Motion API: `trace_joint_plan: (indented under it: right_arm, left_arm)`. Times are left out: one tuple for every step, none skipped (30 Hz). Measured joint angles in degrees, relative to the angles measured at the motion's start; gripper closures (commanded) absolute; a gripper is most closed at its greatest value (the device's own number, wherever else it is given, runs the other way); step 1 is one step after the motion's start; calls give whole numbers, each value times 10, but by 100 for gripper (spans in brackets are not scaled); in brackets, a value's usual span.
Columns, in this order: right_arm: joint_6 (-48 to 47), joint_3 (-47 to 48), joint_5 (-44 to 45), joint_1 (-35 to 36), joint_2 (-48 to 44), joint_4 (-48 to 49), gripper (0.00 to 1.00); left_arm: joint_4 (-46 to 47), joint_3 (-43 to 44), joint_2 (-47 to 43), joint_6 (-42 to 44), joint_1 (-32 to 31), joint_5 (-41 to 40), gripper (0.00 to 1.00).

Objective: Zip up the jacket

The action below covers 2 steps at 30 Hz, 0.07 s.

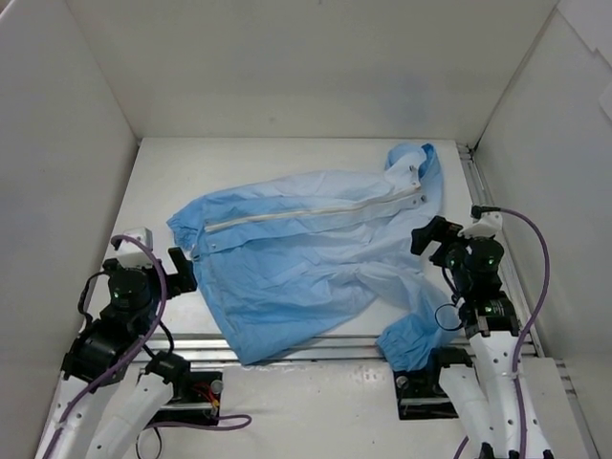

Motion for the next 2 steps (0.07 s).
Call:
trace_joint_plan:
  right_arm:
    - [0, -2, 0, 0, -3, -5, 2]
    - [0, -2, 0, 0, -7, -8, 2]
  left_arm:
    - [-1, -2, -5, 0, 0, 1, 0]
    - [-1, -3, -8, 0, 0, 2, 0]
